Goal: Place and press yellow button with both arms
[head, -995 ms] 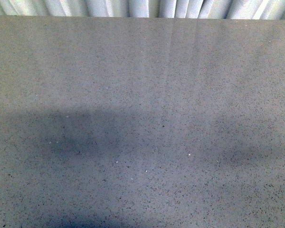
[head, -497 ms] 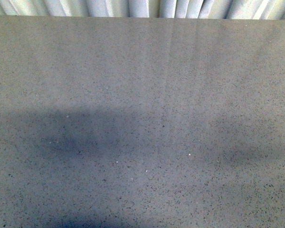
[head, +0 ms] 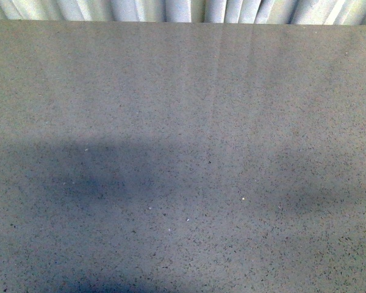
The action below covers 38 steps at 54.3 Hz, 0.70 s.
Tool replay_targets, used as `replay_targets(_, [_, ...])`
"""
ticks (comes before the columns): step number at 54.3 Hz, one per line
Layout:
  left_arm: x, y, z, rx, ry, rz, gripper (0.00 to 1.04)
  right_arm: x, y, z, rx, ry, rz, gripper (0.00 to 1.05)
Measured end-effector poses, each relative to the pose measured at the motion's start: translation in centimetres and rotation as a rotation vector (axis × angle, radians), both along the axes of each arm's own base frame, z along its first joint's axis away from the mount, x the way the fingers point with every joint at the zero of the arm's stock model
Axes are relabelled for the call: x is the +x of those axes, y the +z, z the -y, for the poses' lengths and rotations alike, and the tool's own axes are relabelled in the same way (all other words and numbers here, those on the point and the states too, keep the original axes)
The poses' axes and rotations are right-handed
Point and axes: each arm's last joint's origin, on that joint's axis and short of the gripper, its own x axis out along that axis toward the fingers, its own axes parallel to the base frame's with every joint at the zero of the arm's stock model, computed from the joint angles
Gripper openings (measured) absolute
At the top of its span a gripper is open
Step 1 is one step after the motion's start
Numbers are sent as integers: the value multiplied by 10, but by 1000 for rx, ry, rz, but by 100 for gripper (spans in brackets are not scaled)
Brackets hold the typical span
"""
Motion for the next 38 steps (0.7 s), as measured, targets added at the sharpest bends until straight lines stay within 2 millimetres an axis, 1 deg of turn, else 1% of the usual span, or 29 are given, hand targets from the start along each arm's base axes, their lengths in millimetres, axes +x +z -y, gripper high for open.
replay_targets(20, [-2,-14,0,-15,-4,-33,96,0,0,0,0,0,0,96])
replay_targets(38, [-1,-16,-1,-14,-2,-33,96,0,0,0,0,0,0,96])
